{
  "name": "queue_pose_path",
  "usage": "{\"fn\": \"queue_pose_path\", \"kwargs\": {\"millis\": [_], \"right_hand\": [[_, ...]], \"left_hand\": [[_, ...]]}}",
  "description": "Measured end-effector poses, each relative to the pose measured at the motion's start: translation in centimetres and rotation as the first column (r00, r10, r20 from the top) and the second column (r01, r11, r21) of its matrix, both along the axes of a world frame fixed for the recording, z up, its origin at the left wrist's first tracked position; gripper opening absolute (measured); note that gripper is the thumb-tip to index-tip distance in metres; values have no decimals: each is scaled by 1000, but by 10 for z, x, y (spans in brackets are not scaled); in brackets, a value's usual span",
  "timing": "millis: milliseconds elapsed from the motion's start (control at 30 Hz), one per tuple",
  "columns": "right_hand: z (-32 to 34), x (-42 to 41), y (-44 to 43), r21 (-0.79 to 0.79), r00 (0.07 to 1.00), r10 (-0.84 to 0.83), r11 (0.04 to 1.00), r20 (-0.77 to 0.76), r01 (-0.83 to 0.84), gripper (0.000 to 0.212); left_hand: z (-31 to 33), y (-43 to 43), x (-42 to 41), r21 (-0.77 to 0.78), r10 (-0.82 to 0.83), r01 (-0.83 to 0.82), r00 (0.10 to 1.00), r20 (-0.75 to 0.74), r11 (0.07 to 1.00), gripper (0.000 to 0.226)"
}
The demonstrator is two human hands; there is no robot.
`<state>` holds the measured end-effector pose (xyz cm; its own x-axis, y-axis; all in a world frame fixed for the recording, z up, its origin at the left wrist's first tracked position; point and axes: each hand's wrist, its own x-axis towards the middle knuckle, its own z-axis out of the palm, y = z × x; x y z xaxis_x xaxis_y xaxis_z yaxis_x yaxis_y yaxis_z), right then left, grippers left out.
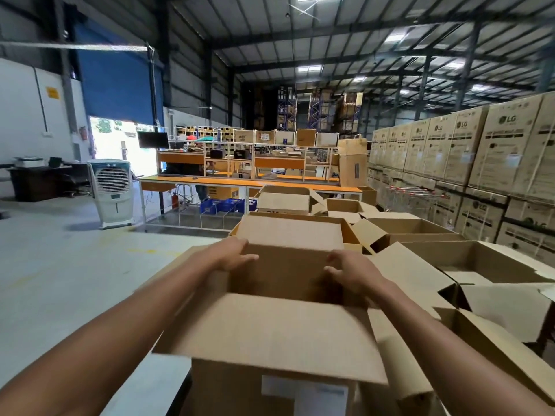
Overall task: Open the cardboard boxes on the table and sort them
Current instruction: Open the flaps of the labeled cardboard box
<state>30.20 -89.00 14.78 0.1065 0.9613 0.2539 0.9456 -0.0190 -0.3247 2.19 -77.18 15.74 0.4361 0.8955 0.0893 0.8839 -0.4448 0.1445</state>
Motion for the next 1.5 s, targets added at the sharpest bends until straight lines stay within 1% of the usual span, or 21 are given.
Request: {"fn": "queue_pose_path", "kwargs": {"millis": [133, 267, 333, 400, 467, 567, 800, 933, 1067, 1200, 1267, 1367, 1500], "right_hand": [[6, 22, 57, -61, 995, 5, 998, 102, 1, 43], [2, 46, 106, -126, 983, -8, 991, 182, 31, 62], [-8, 52, 120, -211, 982, -9, 976, 190, 50, 61], [-22, 56, 129, -271, 979, -15, 960, 205, 71, 55], [-34, 61, 136, -262, 982, -43, 961, 182, 90, 50], [-38, 65, 142, -265, 988, -51, 960, 146, 89, 49], [-31, 55, 131, -280, 981, -32, 956, 189, 86, 62], [-15, 35, 118, -192, 989, -30, 980, 144, 58, 71], [15, -5, 93, -71, 995, 25, 997, 92, -18, 77], [42, -62, 51, 51, 997, 71, 996, 36, -73, 83], [52, -95, 25, 111, 995, 96, 990, -31, -92, 82], [58, -146, -16, 222, 978, 160, 967, -131, -128, 79], [39, -213, -59, 378, 937, 267, 910, -224, -170, 75]], "left_hand": [[1, 52, 27, 22, 13, -11, 997, -73, 1000, 68], [-9, 100, 43, -10, 57, -59, 984, -172, 998, 73], [-22, 115, 46, -71, 79, -96, 975, -207, 993, 74], [-36, 119, 50, -99, 103, -132, 962, -253, 986, 81], [-43, 119, 55, -87, 121, -149, 956, -266, 985, 85], [-44, 116, 55, -85, 124, -149, 962, -242, 985, 82], [-44, 111, 47, -71, 139, -159, 962, -235, 985, 81], [-33, 100, 35, -45, 124, -129, 986, -110, 991, 75], [-11, 71, 13, 75, 43, -45, 998, 37, 996, 71], [13, 19, -24, 186, -35, 6, 987, 155, 983, 68], [22, -10, -47, 235, -63, 17, 980, 191, 972, 68], [22, -52, -92, 291, -89, 0, 952, 291, 957, 69], [6, -107, -157, 323, -99, -40, 910, 403, 945, 68]]}}
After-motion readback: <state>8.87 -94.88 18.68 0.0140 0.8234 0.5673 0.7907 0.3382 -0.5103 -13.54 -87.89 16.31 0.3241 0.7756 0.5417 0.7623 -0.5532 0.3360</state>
